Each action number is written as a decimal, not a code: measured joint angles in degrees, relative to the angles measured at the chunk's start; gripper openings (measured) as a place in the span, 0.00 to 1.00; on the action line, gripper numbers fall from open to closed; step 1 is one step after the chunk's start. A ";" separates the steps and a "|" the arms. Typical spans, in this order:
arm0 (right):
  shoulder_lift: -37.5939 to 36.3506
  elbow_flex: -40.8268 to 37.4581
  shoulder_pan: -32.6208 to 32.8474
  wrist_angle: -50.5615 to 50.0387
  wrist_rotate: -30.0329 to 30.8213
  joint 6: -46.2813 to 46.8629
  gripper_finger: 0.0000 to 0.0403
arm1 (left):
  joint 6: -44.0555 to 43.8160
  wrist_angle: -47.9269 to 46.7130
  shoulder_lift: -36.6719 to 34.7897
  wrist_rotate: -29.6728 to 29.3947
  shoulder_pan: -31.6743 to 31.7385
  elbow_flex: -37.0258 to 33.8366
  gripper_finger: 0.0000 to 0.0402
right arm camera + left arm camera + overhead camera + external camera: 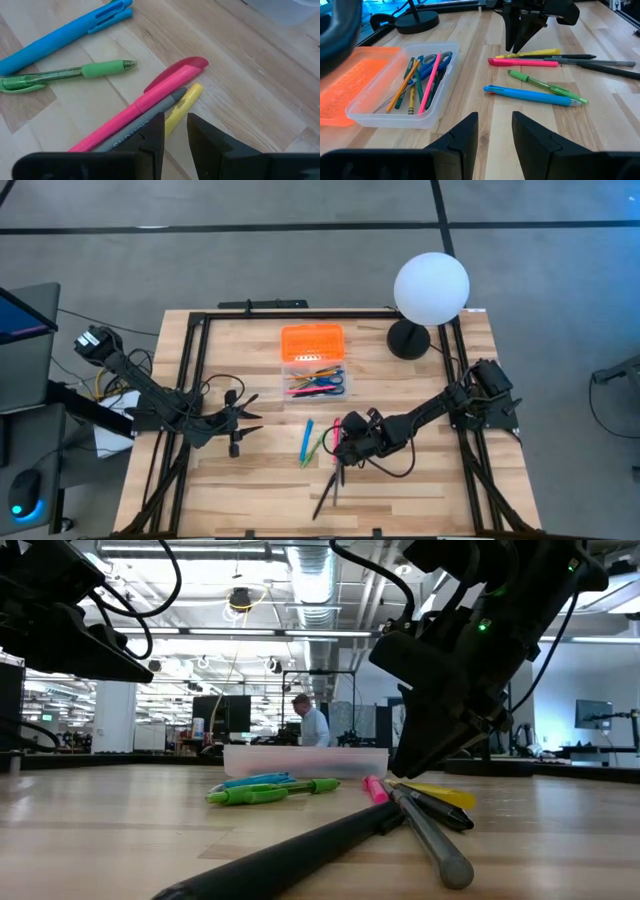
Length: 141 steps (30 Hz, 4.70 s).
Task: Pick & place school supplies into a supply box
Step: Put the yellow pen into the supply box
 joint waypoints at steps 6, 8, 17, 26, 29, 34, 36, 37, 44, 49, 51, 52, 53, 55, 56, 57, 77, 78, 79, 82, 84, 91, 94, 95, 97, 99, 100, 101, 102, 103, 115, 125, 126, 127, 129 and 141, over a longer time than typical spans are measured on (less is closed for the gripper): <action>0.00 -0.02 0.23 0.28 0.02 0.07 0.19 | 0.00 0.00 0.00 0.00 0.00 0.00 0.28; 0.00 -0.02 0.45 0.75 0.31 0.07 0.19 | 0.00 -0.02 0.00 0.00 0.00 0.00 0.28; 0.00 -0.02 0.52 1.33 0.46 0.63 0.19 | -0.27 -0.02 0.02 0.00 0.00 0.00 0.28; 2.74 0.02 0.52 2.09 0.01 0.95 0.19 | -0.65 -0.04 0.02 0.02 0.02 0.00 0.28; 4.69 0.25 0.62 2.38 0.80 1.05 0.19 | -0.76 -0.07 0.02 0.02 0.02 0.00 0.28; 5.55 0.31 1.29 1.74 1.42 0.72 0.19 | -1.16 -0.09 0.02 0.02 0.02 0.00 0.28; 4.86 0.31 1.49 0.70 0.21 -0.40 0.19 | -1.18 -0.09 0.02 0.01 0.02 0.00 0.28; 4.75 0.31 1.55 0.32 -0.66 -1.02 0.19 | -1.24 -0.09 0.02 0.02 0.02 0.00 0.28; 2.49 0.17 1.80 -2.58 -4.04 -6.65 0.19 | -1.62 -0.09 0.02 0.00 0.02 0.00 0.28; 2.23 0.14 1.63 -3.93 -7.12 -7.94 0.19 | -1.64 -0.09 0.02 -0.04 0.02 0.00 0.28; 2.20 0.15 1.11 -4.49 -8.81 -8.25 0.20 | -1.64 -0.09 0.02 -0.04 0.02 0.00 0.28; 2.15 0.16 0.89 -4.55 -9.88 -8.45 0.20 | -1.64 -0.09 0.02 -0.04 0.02 0.00 0.28; 2.12 0.17 0.65 -4.58 -10.67 -8.57 0.21 | -1.64 -0.09 0.02 -0.04 0.02 0.00 0.28; 2.10 0.20 0.35 -4.61 -11.22 -9.24 0.24 | -1.62 -0.09 0.02 -0.07 0.02 0.00 0.28; 2.08 0.17 0.28 -4.59 -11.45 -9.51 0.25 | -1.62 -0.09 0.02 -0.07 0.02 0.00 0.28; 2.06 0.17 0.15 -4.61 -11.75 -9.55 0.26 | -1.62 -0.09 0.02 -0.07 0.02 0.00 0.28; 1.80 0.50 -0.07 -7.24 -14.99 -10.01 0.28 | -1.60 -0.59 0.02 -0.17 0.01 0.00 0.28; 1.79 0.50 -0.07 -7.38 -15.01 -10.01 0.27 | -1.60 -0.59 0.02 -0.17 0.02 0.00 0.28; 1.78 0.50 -0.07 -7.48 -15.03 -10.01 0.25 | -1.60 -0.59 0.02 -0.17 0.02 0.00 0.28; 1.75 0.50 -0.06 -7.71 -15.08 -10.75 0.21 | -1.60 -0.59 0.02 -0.17 0.02 0.00 0.28; 1.75 0.50 -0.05 -7.80 -15.11 -10.85 0.19 | -1.60 -0.59 0.02 -0.17 0.02 0.00 0.28; 1.74 0.99 -0.28 -8.63 -15.68 -13.01 0.17 | -1.60 -0.58 0.02 -0.17 0.02 0.00 0.28; 2.06 2.51 -0.31 -10.71 -16.31 -15.05 0.17 | -1.60 -0.59 0.02 -0.17 0.02 0.00 0.28; 2.12 2.87 -0.31 -11.32 -16.41 -15.95 0.17 | -1.60 -0.59 0.02 -0.17 0.02 0.00 0.28; 2.25 3.79 -0.31 -12.69 -16.79 -18.13 0.17 | -1.60 -0.63 0.02 -0.17 0.02 0.00 0.28; 2.31 4.71 -0.31 -14.27 -17.15 -19.88 0.17 | -1.62 -0.88 0.02 -0.20 0.02 0.00 0.28; 2.34 5.07 -0.34 -15.05 -17.25 -20.28 0.17 | -1.62 -1.08 0.02 -0.20 0.02 0.00 0.28; 2.34 5.41 -0.35 -15.88 -17.42 -20.46 0.17 | -1.62 -1.14 0.02 -0.20 0.02 0.00 0.28; 2.36 5.69 -0.35 -16.68 -17.61 -20.46 0.17 | -1.63 -1.14 0.02 -0.20 0.02 0.00 0.28; 2.36 5.89 -0.35 -17.50 -17.90 -20.46 0.17 | -1.64 -1.18 0.02 -0.20 0.02 0.00 0.28; 2.32 6.29 -2.19 -19.58 -22.21 -23.33 0.17 | -1.63 -1.88 0.02 -0.20 0.02 0.00 0.28; 2.30 6.29 -2.99 -19.69 -24.02 -27.01 0.12 | -1.64 -2.50 0.02 -0.20 0.02 0.00 0.28; 2.29 6.29 -3.02 -19.71 -24.22 -27.45 0.10 | -1.64 -2.54 0.02 -0.20 0.02 0.00 0.28; 2.28 6.29 -3.02 -19.71 -24.27 -27.59 0.09 | -1.66 -2.56 0.02 -0.20 0.02 0.00 0.28; 2.27 6.29 -3.02 -19.74 -24.24 -27.66 0.06 | -1.66 -2.57 0.02 -0.20 0.02 0.00 0.28; 2.27 6.29 -2.99 -19.98 -24.24 -29.03 0.08 | -1.81 -2.60 0.02 -0.20 0.02 0.00 0.28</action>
